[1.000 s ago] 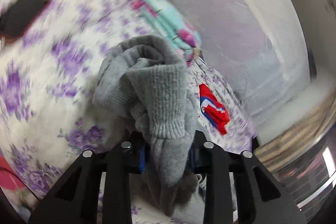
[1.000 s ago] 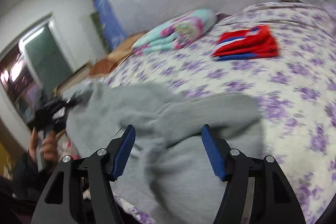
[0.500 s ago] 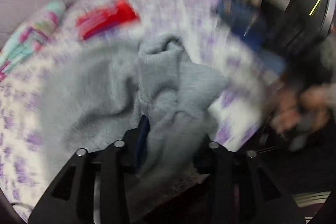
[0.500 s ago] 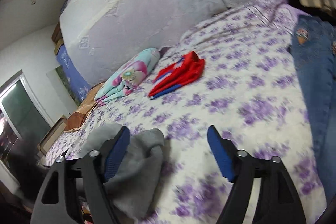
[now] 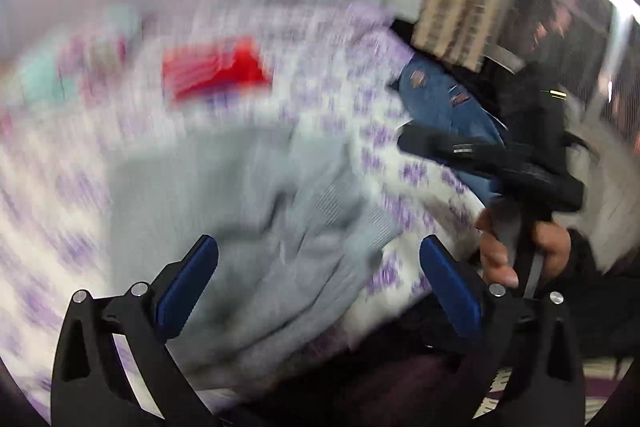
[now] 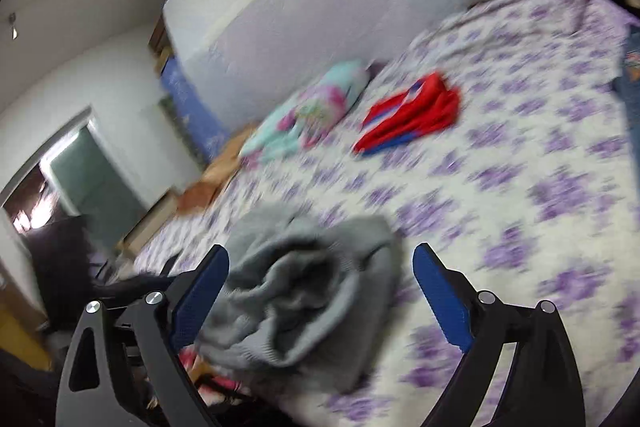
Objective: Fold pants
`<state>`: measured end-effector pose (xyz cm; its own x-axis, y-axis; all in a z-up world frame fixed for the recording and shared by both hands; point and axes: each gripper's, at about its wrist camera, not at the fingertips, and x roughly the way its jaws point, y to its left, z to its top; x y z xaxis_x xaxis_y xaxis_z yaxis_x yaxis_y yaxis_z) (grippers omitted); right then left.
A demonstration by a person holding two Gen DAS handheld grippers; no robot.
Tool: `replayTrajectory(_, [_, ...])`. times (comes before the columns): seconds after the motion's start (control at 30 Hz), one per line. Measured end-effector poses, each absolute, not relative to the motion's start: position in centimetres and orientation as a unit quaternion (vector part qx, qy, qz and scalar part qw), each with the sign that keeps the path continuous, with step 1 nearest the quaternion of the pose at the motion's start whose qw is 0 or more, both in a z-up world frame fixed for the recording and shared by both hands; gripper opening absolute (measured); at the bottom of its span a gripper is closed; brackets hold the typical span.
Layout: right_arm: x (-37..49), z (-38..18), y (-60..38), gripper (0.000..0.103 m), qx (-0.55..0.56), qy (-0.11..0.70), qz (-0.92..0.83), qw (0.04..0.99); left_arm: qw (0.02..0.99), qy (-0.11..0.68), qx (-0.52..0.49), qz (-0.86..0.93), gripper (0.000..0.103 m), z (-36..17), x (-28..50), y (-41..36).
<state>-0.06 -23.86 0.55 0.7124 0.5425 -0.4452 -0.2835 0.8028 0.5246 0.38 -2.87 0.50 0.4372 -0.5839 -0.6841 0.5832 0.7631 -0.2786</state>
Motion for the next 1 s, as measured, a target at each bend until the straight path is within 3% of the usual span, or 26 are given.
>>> replayTrajectory(0.1, [2.3, -2.0, -20.7, 0.093, 0.148, 0.396, 0.198, 0.884, 0.825, 0.450, -0.025, -0.341, 0.098, -4.4, 3.1, -2.8])
replayTrajectory(0.17, [3.3, -3.8, -20.7, 0.093, 0.161, 0.440, 0.184, 0.864, 0.828, 0.438, -0.028, -0.349, 0.098, -3.8, 2.5, -2.8])
replayTrajectory(0.4, [2.4, -2.1, -24.5, 0.100, 0.255, 0.417, 0.250, 0.836, 0.848, 0.387, -0.093, -0.350, 0.098, 1.5, 0.9, 5.1])
replayTrajectory(0.6, [4.3, -6.0, -22.3, 0.100, 0.300, 0.489, 0.304, 0.760, 0.799, 0.447, -0.236, -0.325, 0.098, -5.0, 5.3, 12.0])
replayTrajectory(0.83, [7.5, -7.1, -19.8, 0.100, 0.333, 0.485, 0.357, 0.726, 0.757, 0.459, -0.278, -0.372, 0.099, -7.9, 8.4, 8.2])
replayTrajectory(0.93, [7.3, -6.6, -19.9, 0.073, 0.343, 0.469, 0.368, 0.726, 0.763, 0.442, -0.278, -0.381, 0.096, -6.1, 7.6, 7.8])
replayTrajectory(1.0, [6.1, -5.3, -20.3, 0.066, 0.335, 0.448, 0.380, 0.737, 0.767, 0.427, -0.281, -0.389, 0.092, -5.1, 6.6, 8.4])
